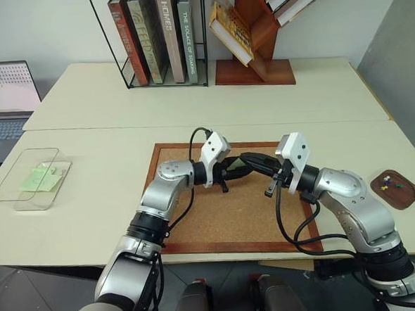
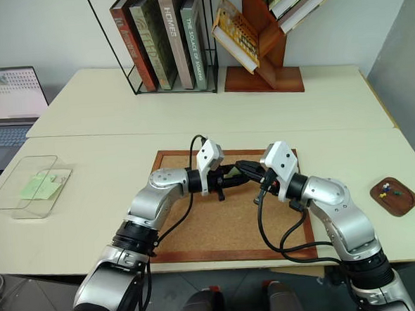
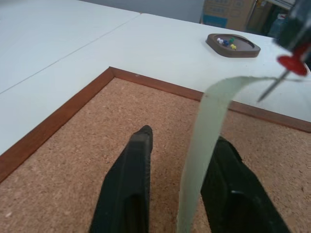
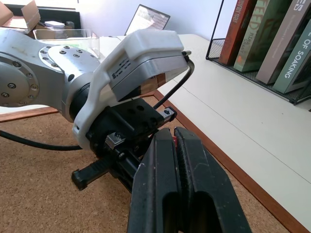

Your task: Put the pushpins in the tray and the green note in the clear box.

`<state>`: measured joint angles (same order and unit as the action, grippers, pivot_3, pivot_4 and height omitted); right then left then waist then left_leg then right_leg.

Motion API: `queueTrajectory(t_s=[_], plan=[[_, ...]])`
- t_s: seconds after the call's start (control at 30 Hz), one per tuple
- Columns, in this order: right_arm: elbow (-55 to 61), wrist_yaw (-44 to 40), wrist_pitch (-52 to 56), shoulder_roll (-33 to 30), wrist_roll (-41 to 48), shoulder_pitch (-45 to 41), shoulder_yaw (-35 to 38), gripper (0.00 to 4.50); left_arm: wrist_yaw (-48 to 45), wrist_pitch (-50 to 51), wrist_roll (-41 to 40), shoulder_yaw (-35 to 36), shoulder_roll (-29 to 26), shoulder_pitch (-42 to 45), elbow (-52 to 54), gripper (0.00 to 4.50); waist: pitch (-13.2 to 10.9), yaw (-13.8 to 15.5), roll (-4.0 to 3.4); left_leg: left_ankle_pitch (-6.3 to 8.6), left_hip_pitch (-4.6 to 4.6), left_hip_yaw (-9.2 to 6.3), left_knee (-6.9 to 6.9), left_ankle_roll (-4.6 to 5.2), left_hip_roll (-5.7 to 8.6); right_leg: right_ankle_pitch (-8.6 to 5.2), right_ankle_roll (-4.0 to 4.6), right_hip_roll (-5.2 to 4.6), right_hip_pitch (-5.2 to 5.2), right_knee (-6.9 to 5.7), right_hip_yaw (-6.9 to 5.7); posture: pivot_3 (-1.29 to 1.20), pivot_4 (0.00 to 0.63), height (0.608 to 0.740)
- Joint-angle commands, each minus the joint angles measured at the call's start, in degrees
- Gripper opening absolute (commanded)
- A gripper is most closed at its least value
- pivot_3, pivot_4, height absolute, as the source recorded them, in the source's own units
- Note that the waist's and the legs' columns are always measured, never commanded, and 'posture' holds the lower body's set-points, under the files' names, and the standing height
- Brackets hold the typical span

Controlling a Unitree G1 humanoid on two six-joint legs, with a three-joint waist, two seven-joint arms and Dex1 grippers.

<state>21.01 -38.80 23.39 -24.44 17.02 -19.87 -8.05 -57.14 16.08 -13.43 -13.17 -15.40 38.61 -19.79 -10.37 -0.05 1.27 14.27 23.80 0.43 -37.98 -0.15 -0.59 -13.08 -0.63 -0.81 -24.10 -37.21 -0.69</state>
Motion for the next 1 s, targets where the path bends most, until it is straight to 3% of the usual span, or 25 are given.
queueTrajectory(t_s=[0.03, 0.13, 0.47, 0.73, 0.87, 1.0], plan=[[1.5, 0.39, -0.31, 0.21, 0.57, -1.34, 1.05, 0.0, -0.8, -1.45, 0.38, -0.24, -0.03, -0.32, 3.0, 0.5, 0.0, 0.0, 0.0, 0.0, 0.0, 0.0, 0.0, 0.0, 0.0, 0.0, 0.0, 0.0, 0.0, -0.01, 0.0, 0.0, 0.15, 0.74], [1.65, 0.75, -0.08, 0.25, 0.85, -1.18, 1.55, 0.0, -0.73, -1.48, 0.42, -0.16, 0.08, -0.92, 3.47, 0.01, 0.0, 0.0, 0.0, 0.0, 0.0, 0.0, -0.02, 0.0, 0.0, 0.0, 0.0, 0.0, 0.0, -0.01, 0.0, 0.0, 0.15, 0.74], [4.19, 3.58, 2.68, 0.6, 4.07, 0.43, 6.17, 0.0, -0.91, -2.12, 0.72, -0.4, 0.6, -1.7, 3.17, 0.01, 0.0, 0.01, 0.0, 0.0, -0.01, 0.0, -0.06, 0.0, 0.0, 0.01, 0.01, 0.0, 0.01, -0.06, 0.01, 0.0, 0.15, 0.74], [7.7, 6.47, 8.63, -5.89, 11.21, 7.75, 24.43, 0.0, -0.35, -4.78, 3.68, -2.78, 0.96, -3.14, 3.41, 0.01, 0.01, 0.53, 0.0, 0.0, 0.0, 0.02, -0.09, 0.0, 0.07, 0.01, 0.01, -0.07, 0.04, -0.06, 0.03, 0.0, 0.15, 0.74], [4.4, 5.6, 8.11, -12.21, 8.51, 17.64, 35.28, 0.0, -0.29, -6.64, 4.99, -3.92, 0.81, -4.26, 5.66, 0.01, 0.02, 0.62, -0.02, 0.0, -0.02, 0.02, -0.07, 0.0, 0.05, 0.01, 0.01, -0.07, 0.04, -0.06, 0.04, 0.0, 0.15, 0.74], [0.9, 5.44, 6.78, -15.63, 4.87, 26.25, 39.75, 0.0, 0.23, -6.76, 5.22, -4.15, 1.02, -4.94, 7.79, 0.01, 0.06, 0.74, -0.08, 0.0, -0.04, 0.06, -0.07, 0.01, 0.05, 0.01, 0.0, -0.03, 0.05, -0.09, 0.07, 0.0, 0.15, 0.74]])
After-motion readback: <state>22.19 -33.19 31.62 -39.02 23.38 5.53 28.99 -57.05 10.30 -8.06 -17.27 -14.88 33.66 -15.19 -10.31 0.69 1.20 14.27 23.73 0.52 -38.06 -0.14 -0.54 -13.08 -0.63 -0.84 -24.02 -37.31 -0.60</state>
